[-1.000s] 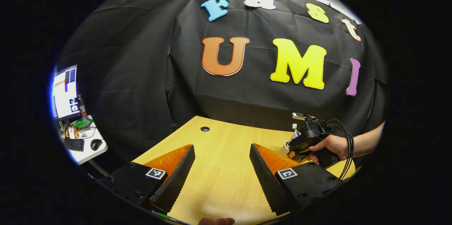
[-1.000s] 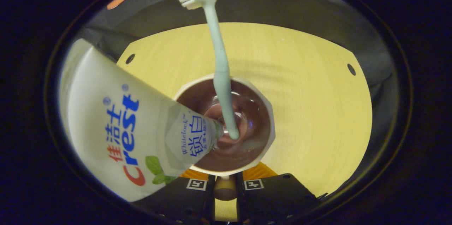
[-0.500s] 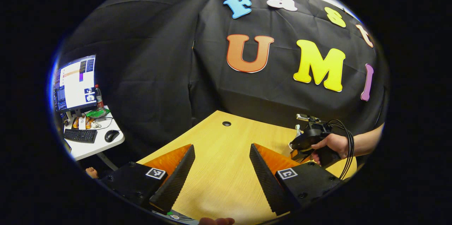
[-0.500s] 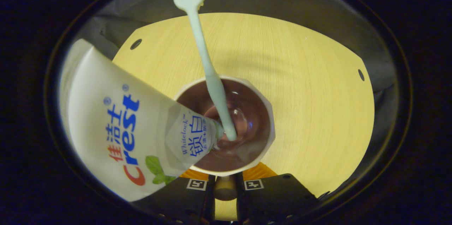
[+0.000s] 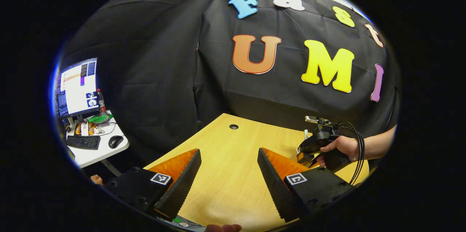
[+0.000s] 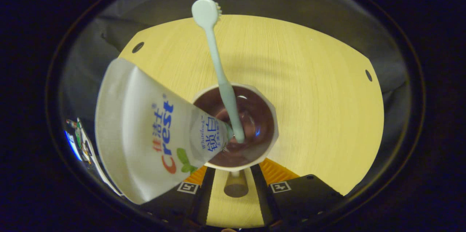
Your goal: Put the toothbrush and toothpaste on the desktop into the cup, then pick up the cup and place it on the coaster on the desktop.
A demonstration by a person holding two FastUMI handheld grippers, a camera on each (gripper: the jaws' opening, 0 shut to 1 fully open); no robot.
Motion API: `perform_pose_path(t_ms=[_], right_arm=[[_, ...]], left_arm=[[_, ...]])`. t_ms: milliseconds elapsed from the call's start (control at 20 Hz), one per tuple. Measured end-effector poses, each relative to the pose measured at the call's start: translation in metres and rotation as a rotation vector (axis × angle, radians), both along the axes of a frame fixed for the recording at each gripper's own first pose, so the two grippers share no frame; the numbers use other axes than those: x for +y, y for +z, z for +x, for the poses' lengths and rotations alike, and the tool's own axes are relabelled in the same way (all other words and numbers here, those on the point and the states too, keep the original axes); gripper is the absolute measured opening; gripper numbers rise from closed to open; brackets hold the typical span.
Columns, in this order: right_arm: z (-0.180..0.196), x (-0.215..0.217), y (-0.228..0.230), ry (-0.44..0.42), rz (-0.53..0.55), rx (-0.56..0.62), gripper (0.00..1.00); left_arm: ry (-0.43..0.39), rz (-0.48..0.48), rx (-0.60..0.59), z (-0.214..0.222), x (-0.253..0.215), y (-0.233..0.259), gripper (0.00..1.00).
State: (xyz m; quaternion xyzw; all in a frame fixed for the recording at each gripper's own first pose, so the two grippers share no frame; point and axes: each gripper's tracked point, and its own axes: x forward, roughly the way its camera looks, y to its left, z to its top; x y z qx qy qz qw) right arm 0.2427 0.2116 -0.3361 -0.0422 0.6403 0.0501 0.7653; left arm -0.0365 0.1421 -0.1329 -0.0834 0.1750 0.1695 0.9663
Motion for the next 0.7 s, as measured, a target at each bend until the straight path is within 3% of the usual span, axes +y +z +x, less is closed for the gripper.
perform_pose_path(t_ms=[200, 300, 350, 400, 450, 550, 650, 700], right_arm=[[-0.013, -0.005, 0.019, -0.035, 0.042, -0.028, 0.58], [-0.029, -0.009, 0.035, -0.062, 0.079, -0.040, 0.67], [-0.039, -0.014, 0.047, -0.078, 0.099, -0.049, 0.65], [-0.050, -0.019, 0.059, -0.094, 0.117, -0.064, 0.69], [-0.061, -0.027, 0.071, -0.105, 0.126, -0.087, 0.65], [-0.077, -0.048, 0.098, -0.109, 0.129, -0.154, 0.69], [-0.084, -0.073, 0.131, -0.113, 0.124, -0.257, 0.67], [-0.084, -0.084, 0.150, -0.118, 0.125, -0.320, 0.73]], left_arm=[[-0.039, 0.005, -0.007, 0.004, -0.011, 0.003, 0.98], [-0.056, 0.001, -0.003, 0.009, -0.019, 0.004, 0.98], [-0.069, -0.004, 0.000, 0.012, -0.026, 0.005, 0.98], [-0.089, -0.009, 0.002, 0.016, -0.034, 0.005, 0.98], [-0.112, -0.014, -0.001, 0.019, -0.043, 0.007, 0.99], [-0.156, -0.016, -0.022, 0.026, -0.060, 0.017, 0.99], [-0.204, -0.021, -0.043, 0.035, -0.079, 0.027, 0.98], [-0.227, -0.026, -0.056, 0.040, -0.091, 0.036, 0.98]])
